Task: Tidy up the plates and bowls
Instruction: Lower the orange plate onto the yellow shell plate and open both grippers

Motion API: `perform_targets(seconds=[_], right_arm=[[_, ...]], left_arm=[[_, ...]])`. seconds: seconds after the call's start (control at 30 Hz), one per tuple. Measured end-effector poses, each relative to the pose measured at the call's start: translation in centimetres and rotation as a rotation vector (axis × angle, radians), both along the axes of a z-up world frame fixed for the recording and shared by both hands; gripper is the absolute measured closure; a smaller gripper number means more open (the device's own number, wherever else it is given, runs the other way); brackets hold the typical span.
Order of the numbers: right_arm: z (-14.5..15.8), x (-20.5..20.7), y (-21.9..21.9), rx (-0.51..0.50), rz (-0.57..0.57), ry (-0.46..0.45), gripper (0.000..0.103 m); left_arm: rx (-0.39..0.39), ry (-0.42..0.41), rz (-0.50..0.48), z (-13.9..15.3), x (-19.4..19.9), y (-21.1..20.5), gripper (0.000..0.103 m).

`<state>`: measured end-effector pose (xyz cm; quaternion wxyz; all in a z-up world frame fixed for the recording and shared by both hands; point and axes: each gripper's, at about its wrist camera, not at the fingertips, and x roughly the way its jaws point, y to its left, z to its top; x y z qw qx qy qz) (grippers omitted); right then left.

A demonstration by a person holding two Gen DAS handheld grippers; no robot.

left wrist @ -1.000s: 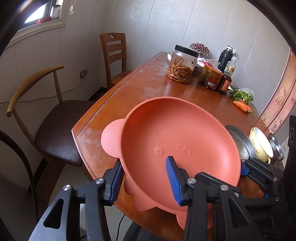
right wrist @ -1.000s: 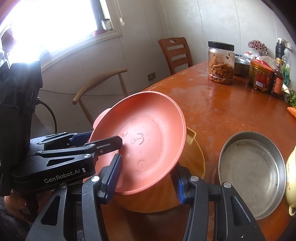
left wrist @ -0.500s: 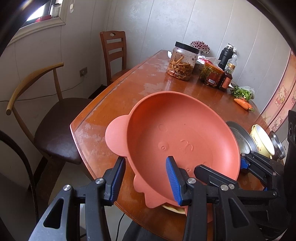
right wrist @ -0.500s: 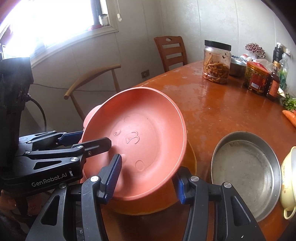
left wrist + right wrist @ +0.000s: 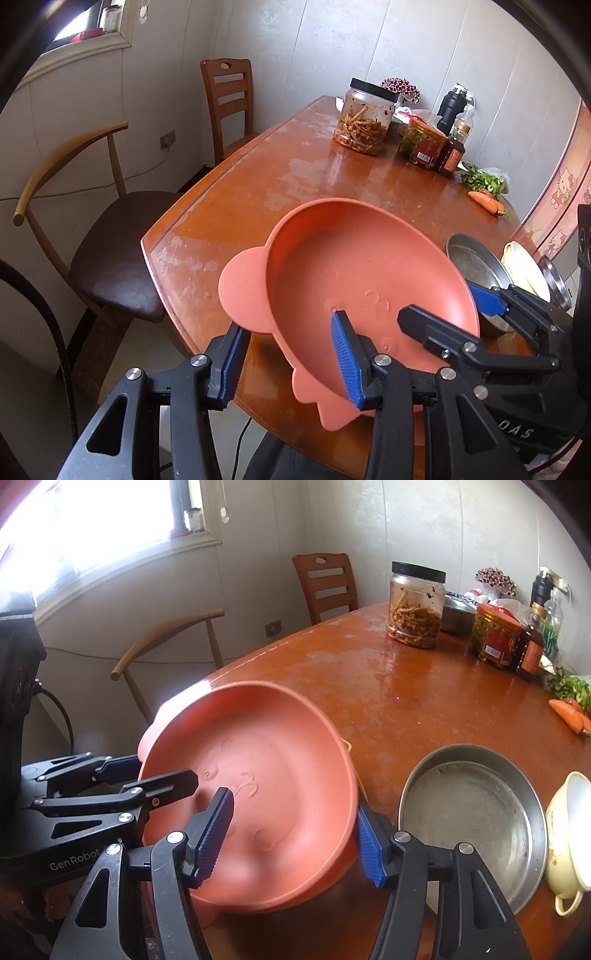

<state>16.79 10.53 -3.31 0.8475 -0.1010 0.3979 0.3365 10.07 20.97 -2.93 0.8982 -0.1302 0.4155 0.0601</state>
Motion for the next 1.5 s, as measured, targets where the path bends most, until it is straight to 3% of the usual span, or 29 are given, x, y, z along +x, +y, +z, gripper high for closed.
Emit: perform_targets(seconds=[0.27,0.7,0.87,1.17,1.5], right_arm=[[1.1,-0.5,-1.2,0.042,-0.010,0.008,0.033],[2.1,-1.0,-5.7,0.077,-0.051,0.031,0.032],[1.3,-0.9,-7.4,0.028,-0.074,0.052,0.032],[-0.3,-0.7,-7.7,-0.017,-0.012,0.111,0.032],[0.0,-5.4,-8.4,-0.021,0.085,0.122,0.032]], left_arm=[[0.006,0.005,0.004,0.1,-0.5,-0.4,0.058],[0.003,-0.030,0.012,1.4,-2.1,-0.5,0.058],[0.002,-0.046,0.011,2.1,-2.8,-0.8,0.057],[0.021,-0.055,-0.053,3.1,-3.8,-3.1,0.057],[0.048,-0.056,-0.136,3.8,-4.4,-7.1,0.057]])
